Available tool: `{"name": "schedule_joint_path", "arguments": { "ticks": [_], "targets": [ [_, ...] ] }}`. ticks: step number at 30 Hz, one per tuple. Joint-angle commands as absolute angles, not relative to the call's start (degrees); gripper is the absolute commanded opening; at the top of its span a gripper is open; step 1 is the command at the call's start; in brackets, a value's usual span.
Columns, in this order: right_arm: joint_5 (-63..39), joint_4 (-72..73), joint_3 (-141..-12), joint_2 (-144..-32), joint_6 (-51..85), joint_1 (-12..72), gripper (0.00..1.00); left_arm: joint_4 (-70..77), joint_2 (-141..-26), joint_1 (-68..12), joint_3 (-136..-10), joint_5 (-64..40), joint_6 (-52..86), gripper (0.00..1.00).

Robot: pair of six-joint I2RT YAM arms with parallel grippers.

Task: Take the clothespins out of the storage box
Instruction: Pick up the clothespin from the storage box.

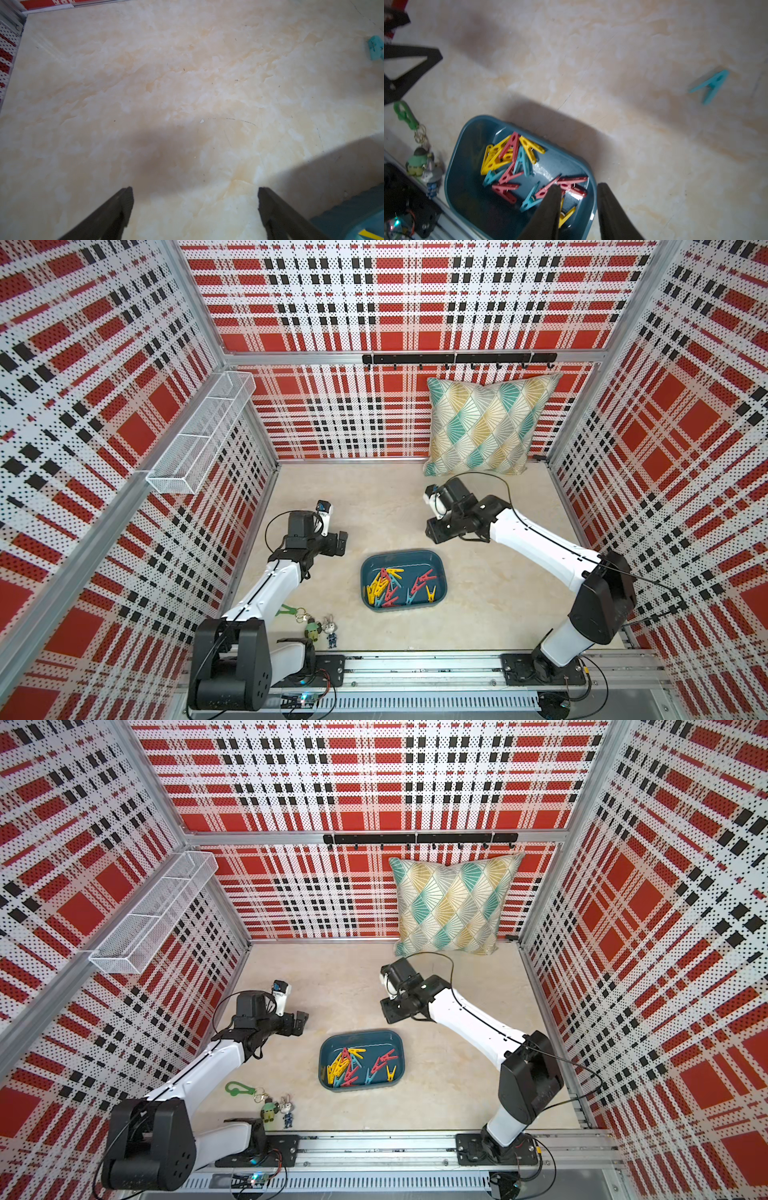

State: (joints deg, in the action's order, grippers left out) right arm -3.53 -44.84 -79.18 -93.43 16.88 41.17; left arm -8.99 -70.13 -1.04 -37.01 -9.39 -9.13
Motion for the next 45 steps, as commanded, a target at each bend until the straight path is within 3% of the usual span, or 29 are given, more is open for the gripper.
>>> {"name": "schedule_joint_path", "arguments": {
  "ticks": [1, 14, 45],
  "targets": [
    [-2.21, -47.27, -76.89, -93.19, 14.96, 44.86, 0.36, -8.35, -70.07, -0.56, -37.44, -9.13, -9.49, 0.99],
    [-0.71, -42.17, -81.35, -107.91, 18.43, 56.92, 0.29, -8.48, -70.37, -0.32, -37.35, -9.4, -9.46, 0.99],
    [2.68, -40.25, -85.47, -117.19, 20.23, 57.51, 0.19, -8.7, -70.14, -0.32, -37.53, -10.11, -9.4, 0.99]
  ]
}}
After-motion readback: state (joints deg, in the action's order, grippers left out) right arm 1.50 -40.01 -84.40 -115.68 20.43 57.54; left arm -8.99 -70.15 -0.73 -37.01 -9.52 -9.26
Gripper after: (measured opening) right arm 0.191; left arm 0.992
